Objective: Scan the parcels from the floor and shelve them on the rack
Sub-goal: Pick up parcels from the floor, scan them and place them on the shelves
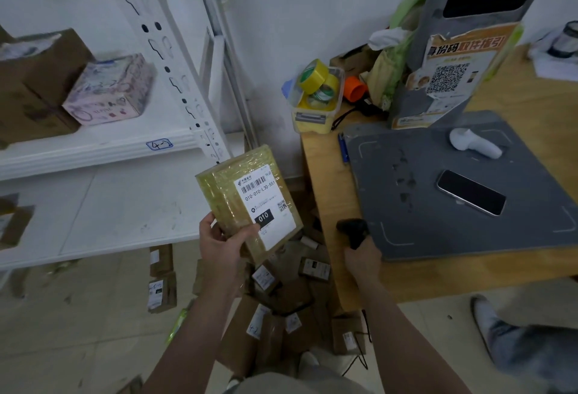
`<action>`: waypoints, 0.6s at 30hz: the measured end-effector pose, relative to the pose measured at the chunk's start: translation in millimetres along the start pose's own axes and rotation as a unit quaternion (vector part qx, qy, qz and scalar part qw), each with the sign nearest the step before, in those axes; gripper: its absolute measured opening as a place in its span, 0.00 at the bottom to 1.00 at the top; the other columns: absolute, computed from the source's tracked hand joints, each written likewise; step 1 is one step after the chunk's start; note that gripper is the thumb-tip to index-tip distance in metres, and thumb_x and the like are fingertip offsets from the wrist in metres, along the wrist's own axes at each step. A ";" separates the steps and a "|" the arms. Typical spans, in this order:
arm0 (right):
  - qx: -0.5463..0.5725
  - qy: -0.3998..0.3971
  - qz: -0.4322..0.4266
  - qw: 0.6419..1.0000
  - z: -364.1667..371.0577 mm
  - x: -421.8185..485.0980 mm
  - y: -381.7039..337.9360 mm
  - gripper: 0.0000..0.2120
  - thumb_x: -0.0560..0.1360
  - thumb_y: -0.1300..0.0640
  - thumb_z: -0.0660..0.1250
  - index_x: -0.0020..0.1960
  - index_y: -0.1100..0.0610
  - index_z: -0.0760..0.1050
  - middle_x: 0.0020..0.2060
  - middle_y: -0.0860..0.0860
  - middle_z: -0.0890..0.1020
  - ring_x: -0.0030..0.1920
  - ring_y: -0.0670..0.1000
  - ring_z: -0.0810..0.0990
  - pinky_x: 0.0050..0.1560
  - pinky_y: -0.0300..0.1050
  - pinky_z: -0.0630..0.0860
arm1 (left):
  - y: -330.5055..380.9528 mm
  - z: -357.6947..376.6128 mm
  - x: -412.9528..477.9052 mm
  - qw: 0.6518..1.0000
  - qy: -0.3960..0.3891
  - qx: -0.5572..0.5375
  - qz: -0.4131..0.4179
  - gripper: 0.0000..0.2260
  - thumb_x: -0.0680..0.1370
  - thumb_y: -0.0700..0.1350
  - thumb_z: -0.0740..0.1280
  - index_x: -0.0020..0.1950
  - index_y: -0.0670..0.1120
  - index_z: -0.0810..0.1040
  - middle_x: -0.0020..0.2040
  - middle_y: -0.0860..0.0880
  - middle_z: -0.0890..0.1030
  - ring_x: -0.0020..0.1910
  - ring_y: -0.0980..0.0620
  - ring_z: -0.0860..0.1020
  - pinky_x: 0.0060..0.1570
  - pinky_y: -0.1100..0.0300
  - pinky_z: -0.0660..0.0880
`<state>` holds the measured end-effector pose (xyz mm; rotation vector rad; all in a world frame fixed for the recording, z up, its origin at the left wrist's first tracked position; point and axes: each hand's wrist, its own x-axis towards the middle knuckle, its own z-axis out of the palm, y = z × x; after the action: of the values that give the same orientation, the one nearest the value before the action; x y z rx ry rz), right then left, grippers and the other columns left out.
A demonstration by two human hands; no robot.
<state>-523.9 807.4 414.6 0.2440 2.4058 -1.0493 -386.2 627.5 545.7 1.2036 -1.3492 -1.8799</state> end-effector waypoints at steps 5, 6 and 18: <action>0.004 0.048 -0.012 0.999 9.9 3.2 1.3 0.25 0.74 0.62 0.68 0.69 0.65 0.66 0.64 0.62 0.73 0.65 0.62 0.71 0.61 0.57 0.75 | -4.2 -2.0 4.5 1.000 0.004 0.004 -0.006 0.32 0.68 0.30 0.76 0.68 0.45 0.71 0.58 0.45 0.82 0.57 0.41 0.82 0.48 0.46 0.82; -0.001 0.076 -0.011 0.997 11.1 -0.9 -1.5 0.29 0.73 0.60 0.69 0.71 0.65 0.64 0.66 0.62 0.71 0.67 0.63 0.69 0.64 0.59 0.72 | -4.9 -2.4 4.6 1.000 0.002 0.004 -0.006 0.32 0.68 0.30 0.76 0.68 0.46 0.71 0.58 0.45 0.82 0.57 0.42 0.82 0.47 0.47 0.82; 0.096 0.121 -0.270 0.950 33.1 -94.9 -111.9 0.22 0.76 0.56 0.71 0.68 0.53 0.70 0.60 0.48 0.74 0.61 0.47 0.72 0.61 0.43 0.72 | 7.8 -45.5 10.4 0.999 0.009 -0.049 -0.005 0.31 0.69 0.31 0.76 0.68 0.49 0.73 0.58 0.48 0.84 0.57 0.46 0.82 0.45 0.51 0.82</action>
<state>-469.3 709.8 515.2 -0.2589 2.6624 -1.5768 -351.5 595.4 544.4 1.1780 -1.2280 -1.9140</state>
